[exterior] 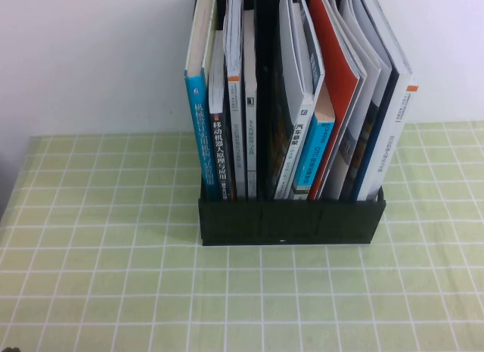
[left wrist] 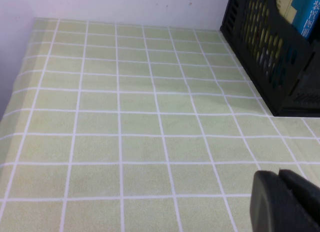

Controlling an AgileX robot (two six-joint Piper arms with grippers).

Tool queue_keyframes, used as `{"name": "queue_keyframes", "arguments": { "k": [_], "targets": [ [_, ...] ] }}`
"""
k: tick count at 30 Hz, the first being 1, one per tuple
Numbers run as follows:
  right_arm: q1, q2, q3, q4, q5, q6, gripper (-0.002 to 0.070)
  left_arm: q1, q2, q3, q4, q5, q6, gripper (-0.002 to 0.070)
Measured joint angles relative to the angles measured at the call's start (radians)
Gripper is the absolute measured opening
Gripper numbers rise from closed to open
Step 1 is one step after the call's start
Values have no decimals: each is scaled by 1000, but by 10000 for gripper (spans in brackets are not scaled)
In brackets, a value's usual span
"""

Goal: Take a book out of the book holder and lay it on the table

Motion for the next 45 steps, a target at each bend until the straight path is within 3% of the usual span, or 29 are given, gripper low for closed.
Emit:
{"name": "queue_keyframes", "arguments": {
  "k": [31, 45],
  "targets": [
    [0, 0, 0, 0, 0, -42, -2, 0, 0, 0, 6, 0, 0, -3],
    [0, 0, 0, 48, 4, -41, -2, 0, 0, 0, 13, 0, 74, -3]
  ]
}}
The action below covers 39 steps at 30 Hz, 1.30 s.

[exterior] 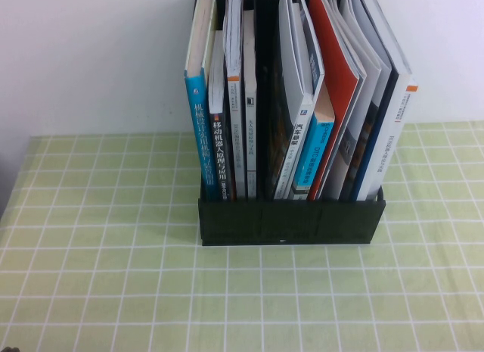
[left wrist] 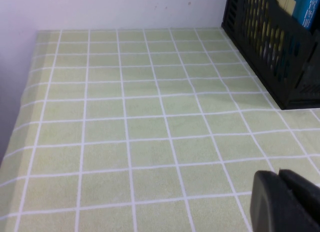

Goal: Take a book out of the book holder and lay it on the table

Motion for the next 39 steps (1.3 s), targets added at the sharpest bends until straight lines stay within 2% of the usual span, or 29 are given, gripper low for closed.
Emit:
{"name": "queue_keyframes", "arguments": {
  "k": [11, 16, 23, 28, 32, 35, 39],
  "targets": [
    [0, 0, 0, 66, 0, -2, -2, 0, 0, 2, -11, -27, 0, -3],
    [0, 0, 0, 112, -76, -2, -1, 0, 0, 6, -11, -168, -2, -3],
    [0, 0, 0, 361, -277, -2, -2, 0, 0, 8, -11, -476, -4, -3],
    [0, 0, 0, 475, -498, -2, -2, 0, 0, 8, -9, -491, -146, -3],
    [0, 0, 0, 539, -684, 108, -2, 0, 0, 12, -16, -561, -252, -3],
    [0, 0, -19, 509, -715, 173, -2, 0, 0, 12, -39, -657, -367, -3],
    [0, 0, -86, 253, -734, 203, -1, 0, 0, 12, -55, -774, -462, -3]
  ]
}}
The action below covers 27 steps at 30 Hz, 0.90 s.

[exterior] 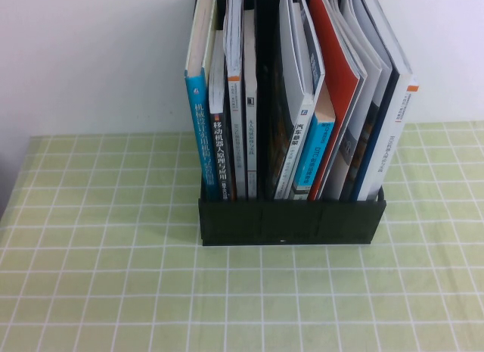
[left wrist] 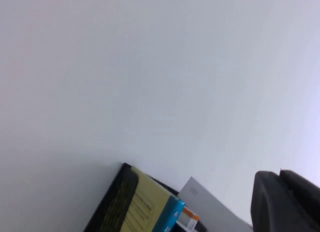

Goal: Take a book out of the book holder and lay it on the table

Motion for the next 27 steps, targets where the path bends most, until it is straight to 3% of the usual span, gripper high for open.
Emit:
{"name": "queue_keyframes", "arguments": {
  "k": [3, 10, 17, 21, 27],
  "targets": [
    [0, 0, -59, -206, -51, 45, -2, 0, 0, -5, 0, -24, -25, -3],
    [0, 0, -215, -582, -118, 176, -2, 0, 12, -200, -2, 161, 13, -3],
    [0, 175, -450, -877, -142, 315, -1, 0, 243, -481, 82, 265, 54, -3],
    [0, 323, -620, -936, 63, 440, -2, 0, 441, -656, 191, 407, 64, -3],
    [0, 473, -790, -941, 556, 600, -2, 0, 697, -860, 178, 710, 96, -3]
  ]
}}
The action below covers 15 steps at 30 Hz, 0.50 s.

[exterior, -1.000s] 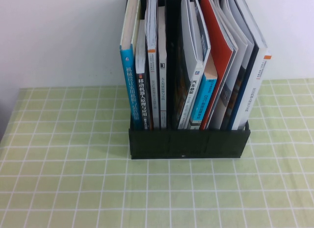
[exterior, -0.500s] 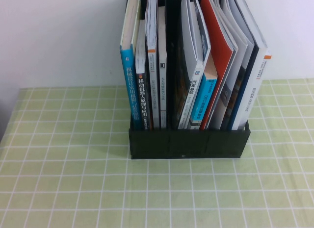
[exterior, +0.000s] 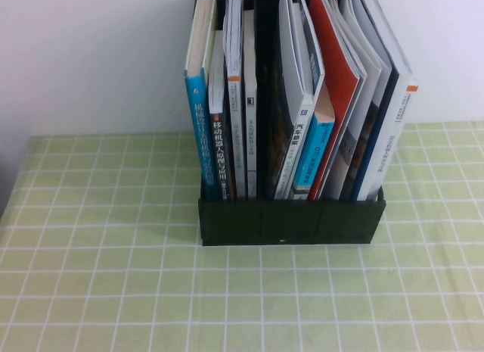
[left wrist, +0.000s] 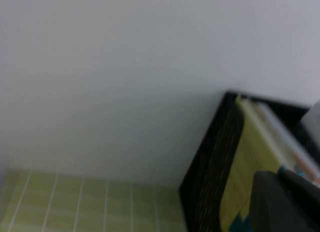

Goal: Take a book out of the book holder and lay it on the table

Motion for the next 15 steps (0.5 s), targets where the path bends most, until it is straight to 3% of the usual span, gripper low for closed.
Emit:
{"name": "queue_keyframes", "arguments": {
  "k": [4, 8, 12, 15],
  "targets": [
    [0, 17, 11, 11, 131, -28, -2, 0, 148, -42, -158, 135, 235, -3],
    [0, 17, 54, 97, 193, -35, -1, -13, 246, -46, -437, 178, 586, -3],
    [0, 17, 141, 325, 263, -47, -2, -67, 319, -46, -667, 163, 924, -3],
    [0, 17, 217, 504, 299, -171, -2, -119, 362, -48, -854, 133, 1085, -3]
  ]
}}
